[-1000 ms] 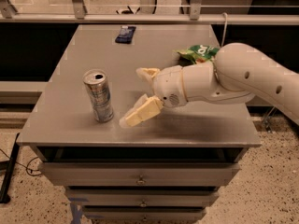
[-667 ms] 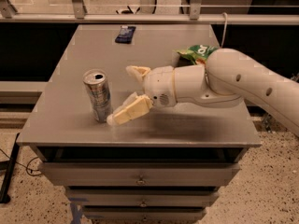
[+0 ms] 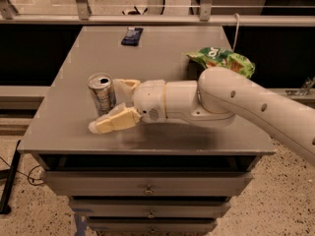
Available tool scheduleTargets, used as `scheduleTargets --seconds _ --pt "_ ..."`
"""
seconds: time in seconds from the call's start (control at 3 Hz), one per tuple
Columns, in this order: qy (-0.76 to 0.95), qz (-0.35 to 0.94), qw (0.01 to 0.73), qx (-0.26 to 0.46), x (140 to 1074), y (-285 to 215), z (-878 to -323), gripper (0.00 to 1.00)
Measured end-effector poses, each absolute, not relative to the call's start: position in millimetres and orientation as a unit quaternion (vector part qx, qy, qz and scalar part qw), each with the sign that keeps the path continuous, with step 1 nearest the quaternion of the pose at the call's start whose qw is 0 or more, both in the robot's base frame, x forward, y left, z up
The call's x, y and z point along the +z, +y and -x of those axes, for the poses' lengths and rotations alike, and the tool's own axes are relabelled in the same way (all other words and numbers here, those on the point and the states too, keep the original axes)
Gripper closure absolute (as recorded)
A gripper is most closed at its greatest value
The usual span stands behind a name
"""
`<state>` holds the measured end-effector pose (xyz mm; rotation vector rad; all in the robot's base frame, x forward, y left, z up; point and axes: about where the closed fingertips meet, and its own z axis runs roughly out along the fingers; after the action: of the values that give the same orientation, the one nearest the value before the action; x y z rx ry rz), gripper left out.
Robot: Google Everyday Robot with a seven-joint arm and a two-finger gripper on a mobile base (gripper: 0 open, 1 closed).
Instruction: Knock redbull can over
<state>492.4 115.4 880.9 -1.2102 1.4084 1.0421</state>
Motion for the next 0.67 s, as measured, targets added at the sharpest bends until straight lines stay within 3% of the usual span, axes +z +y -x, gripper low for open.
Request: scheduleTargets --seconds 0.67 --pt "0.589 0.485 0.491 0.421 883.1 118.2 -498.7 0.64"
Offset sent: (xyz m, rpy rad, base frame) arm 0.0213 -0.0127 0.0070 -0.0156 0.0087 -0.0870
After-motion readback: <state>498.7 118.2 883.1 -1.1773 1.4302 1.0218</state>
